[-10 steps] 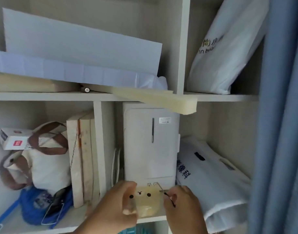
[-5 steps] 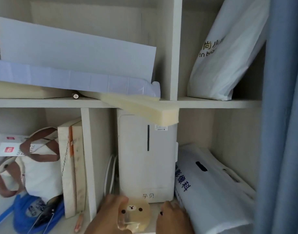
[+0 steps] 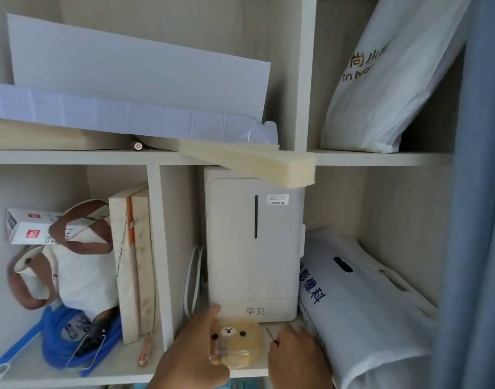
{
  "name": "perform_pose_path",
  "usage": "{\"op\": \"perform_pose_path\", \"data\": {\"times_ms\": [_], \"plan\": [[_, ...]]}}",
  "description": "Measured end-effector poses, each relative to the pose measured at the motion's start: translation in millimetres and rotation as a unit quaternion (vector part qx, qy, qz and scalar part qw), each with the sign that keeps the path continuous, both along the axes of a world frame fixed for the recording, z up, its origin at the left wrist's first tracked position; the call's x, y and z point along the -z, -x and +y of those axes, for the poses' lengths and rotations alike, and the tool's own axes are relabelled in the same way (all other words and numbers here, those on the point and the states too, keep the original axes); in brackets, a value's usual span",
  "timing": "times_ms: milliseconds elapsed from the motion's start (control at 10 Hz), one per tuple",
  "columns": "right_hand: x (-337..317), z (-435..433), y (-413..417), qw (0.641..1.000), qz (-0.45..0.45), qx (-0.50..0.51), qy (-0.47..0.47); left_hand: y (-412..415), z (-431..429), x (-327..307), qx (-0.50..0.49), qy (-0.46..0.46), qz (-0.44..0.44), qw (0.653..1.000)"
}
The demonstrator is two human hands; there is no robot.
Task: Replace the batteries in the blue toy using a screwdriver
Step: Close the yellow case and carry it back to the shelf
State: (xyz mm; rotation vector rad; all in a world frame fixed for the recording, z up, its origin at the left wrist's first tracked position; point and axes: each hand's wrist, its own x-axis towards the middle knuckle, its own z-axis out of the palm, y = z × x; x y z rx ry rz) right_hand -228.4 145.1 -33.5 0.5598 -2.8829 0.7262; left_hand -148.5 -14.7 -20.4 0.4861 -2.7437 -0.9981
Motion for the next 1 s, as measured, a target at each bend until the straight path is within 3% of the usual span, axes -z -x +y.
{"op": "perform_pose_path", "data": {"times_ms": [600, 900, 1000], "plan": [[3.3, -10.5, -3.8, 0.997, 0.022, 0.049, -0.052, -1.9, -0.1, -5.0, 0.01, 0.047, -0.01, 0.999], [1.2, -5.8, -16.0, 0.997, 0.045, 0.059, -0.021, -25.6, 13.3, -9.5, -0.004, 0.056, 0.065, 0.996], [-2.8, 1.3, -21.3, 0.997, 0.046, 0.06, 0.005, -41.9, 15.7, -7.1, -0.017, 0.101, 0.11, 0.989]]}}
